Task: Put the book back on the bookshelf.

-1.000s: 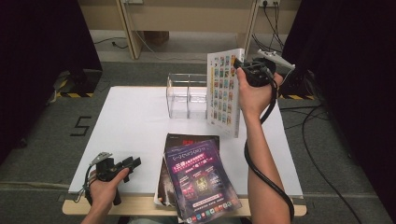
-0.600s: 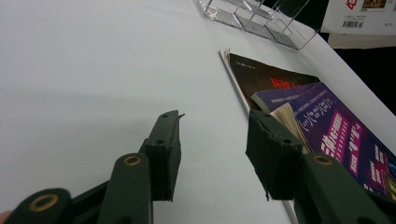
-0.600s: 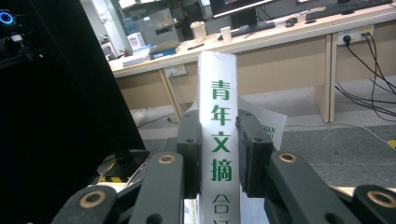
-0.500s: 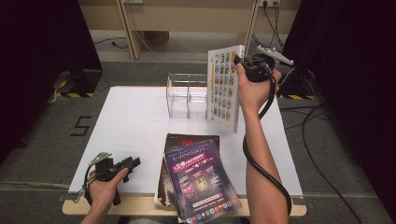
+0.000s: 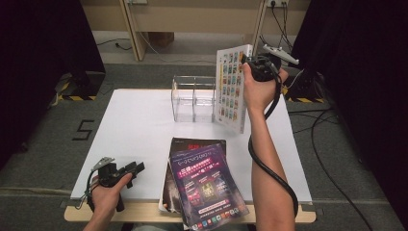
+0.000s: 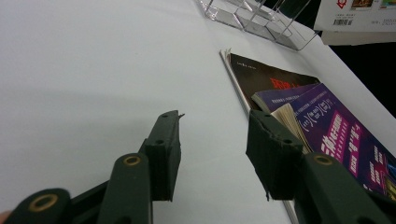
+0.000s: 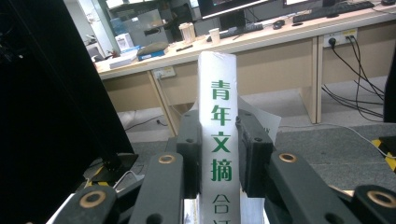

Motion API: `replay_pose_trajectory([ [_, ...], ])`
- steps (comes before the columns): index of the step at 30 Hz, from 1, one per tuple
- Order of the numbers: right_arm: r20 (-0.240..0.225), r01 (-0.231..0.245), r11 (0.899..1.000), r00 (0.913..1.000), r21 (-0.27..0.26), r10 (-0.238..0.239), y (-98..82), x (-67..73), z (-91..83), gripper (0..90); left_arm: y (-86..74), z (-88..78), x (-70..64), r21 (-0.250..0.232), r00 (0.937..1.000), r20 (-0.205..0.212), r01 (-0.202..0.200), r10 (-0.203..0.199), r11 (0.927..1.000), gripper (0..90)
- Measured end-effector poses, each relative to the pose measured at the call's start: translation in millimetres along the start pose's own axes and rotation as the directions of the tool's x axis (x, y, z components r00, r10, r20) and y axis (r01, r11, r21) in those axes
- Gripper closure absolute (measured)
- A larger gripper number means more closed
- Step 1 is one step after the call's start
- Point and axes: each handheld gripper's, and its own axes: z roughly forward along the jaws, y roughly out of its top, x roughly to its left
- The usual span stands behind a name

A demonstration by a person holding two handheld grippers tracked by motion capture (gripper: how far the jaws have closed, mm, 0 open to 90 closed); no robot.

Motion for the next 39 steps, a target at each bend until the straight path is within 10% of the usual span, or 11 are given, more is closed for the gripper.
replay_pose_trajectory([
  [39,0.014,-0.031,0.999,0.9994,-0.013,0.032,-1.7,3.3,31.9,74.2,-0.8,0.2,2.1,0.007,1.0000,0.003,-0.003,0.003,1.0000,53.9],
])
